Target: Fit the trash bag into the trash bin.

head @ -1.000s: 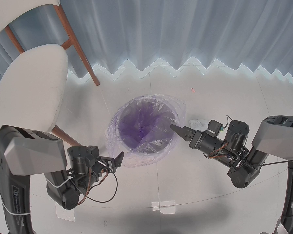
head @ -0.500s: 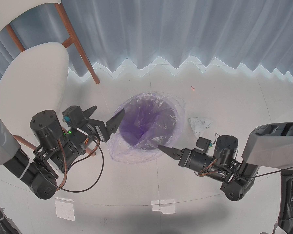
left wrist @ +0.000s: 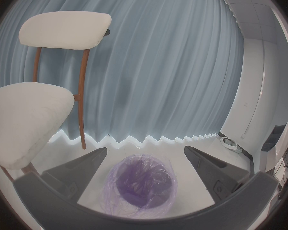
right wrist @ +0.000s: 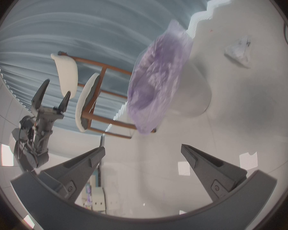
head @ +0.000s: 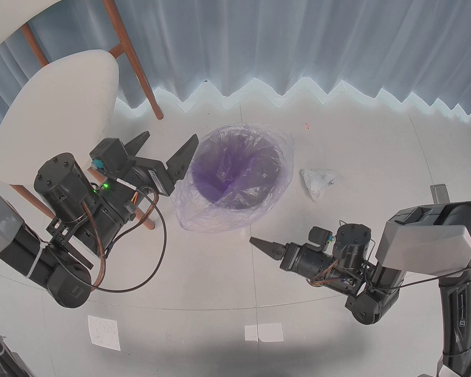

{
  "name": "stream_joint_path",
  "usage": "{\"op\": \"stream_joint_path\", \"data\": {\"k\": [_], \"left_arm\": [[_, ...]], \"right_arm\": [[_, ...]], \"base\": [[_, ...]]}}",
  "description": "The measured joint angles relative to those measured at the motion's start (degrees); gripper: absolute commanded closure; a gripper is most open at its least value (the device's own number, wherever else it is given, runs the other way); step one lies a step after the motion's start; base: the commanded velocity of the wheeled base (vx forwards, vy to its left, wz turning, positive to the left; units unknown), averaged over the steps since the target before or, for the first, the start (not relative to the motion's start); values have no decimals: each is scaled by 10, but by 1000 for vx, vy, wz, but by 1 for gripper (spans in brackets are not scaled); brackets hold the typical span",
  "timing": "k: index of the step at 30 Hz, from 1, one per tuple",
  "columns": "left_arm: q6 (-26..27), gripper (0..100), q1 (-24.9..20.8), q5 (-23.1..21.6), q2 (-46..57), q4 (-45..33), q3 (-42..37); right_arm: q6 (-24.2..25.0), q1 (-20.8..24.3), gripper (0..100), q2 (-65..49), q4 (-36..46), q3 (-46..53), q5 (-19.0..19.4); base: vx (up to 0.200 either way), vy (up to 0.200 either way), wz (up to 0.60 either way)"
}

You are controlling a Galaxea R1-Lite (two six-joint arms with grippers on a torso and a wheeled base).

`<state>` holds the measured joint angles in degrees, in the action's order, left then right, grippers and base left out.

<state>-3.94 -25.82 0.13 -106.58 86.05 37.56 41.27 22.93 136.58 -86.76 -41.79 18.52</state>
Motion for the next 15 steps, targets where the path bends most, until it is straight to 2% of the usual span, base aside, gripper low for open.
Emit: {"op": "stream_joint_path", "data": {"k": [5, 15], "left_arm": [[4, 0, 0, 0, -8, 1, 5], [7, 0, -3, 1, -23, 2, 3]], "right_arm": [[-2, -20, 0, 0, 0, -40, -36], [-30, -52, 0, 6, -2, -99, -64]], "base": [[0, 0, 0], [0, 0, 0]]}}
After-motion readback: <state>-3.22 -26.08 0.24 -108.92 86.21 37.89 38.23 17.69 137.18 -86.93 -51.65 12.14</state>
